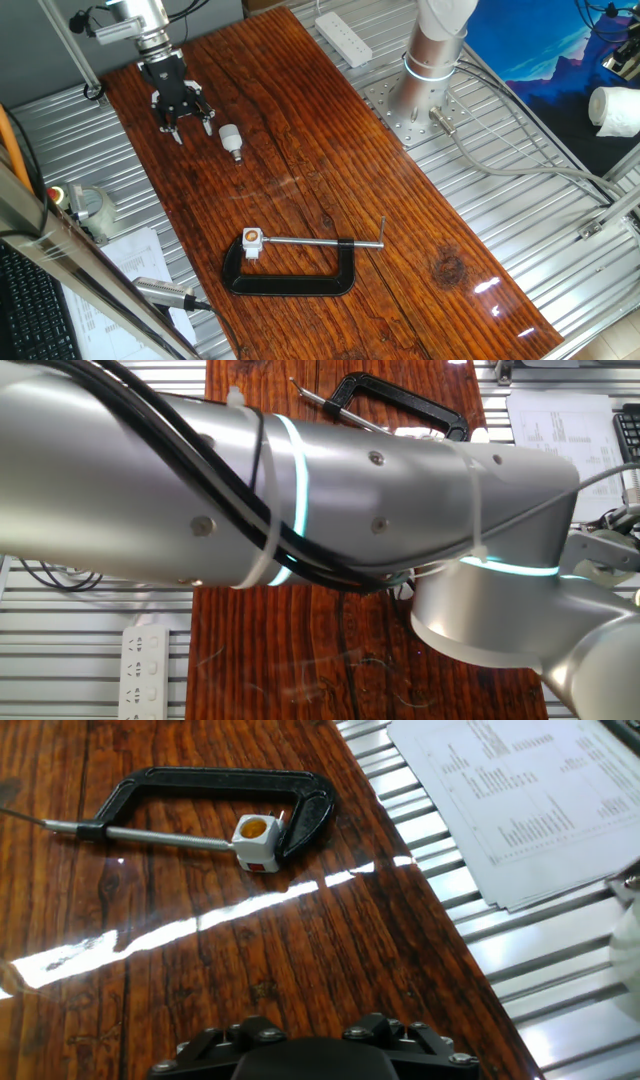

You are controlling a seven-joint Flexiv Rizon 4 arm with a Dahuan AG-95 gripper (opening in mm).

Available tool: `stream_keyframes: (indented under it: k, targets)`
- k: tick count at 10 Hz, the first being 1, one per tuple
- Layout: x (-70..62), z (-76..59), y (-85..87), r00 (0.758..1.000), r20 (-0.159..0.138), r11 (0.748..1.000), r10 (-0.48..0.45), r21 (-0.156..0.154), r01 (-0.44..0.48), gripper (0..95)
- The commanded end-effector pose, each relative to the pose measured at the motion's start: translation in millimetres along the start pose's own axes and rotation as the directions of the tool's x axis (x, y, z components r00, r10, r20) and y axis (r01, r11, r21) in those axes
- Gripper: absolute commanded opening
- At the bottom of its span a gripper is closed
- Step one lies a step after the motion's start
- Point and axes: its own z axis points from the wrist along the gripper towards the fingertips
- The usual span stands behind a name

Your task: Install the light bulb by rotating it

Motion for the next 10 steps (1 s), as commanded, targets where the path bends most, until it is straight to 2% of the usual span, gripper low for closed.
stream_keyframes:
  k: [1, 5, 7, 10]
  targets:
    - [0.3, -0.7, -0.2, 1.0, -0.009, 1.0, -0.002, -0.021, 0.002, 57.0]
    - [4.6, 1.5, 5.6, 1.0, -0.01, 0.999, -0.026, -0.033, 0.025, 57.0]
    - [13.5, 7.4, 20.0, 1.0, -0.017, 0.999, -0.018, -0.034, 0.018, 57.0]
    - [16.7, 10.2, 25.5, 1.0, -0.02, 0.999, -0.022, -0.034, 0.021, 57.0]
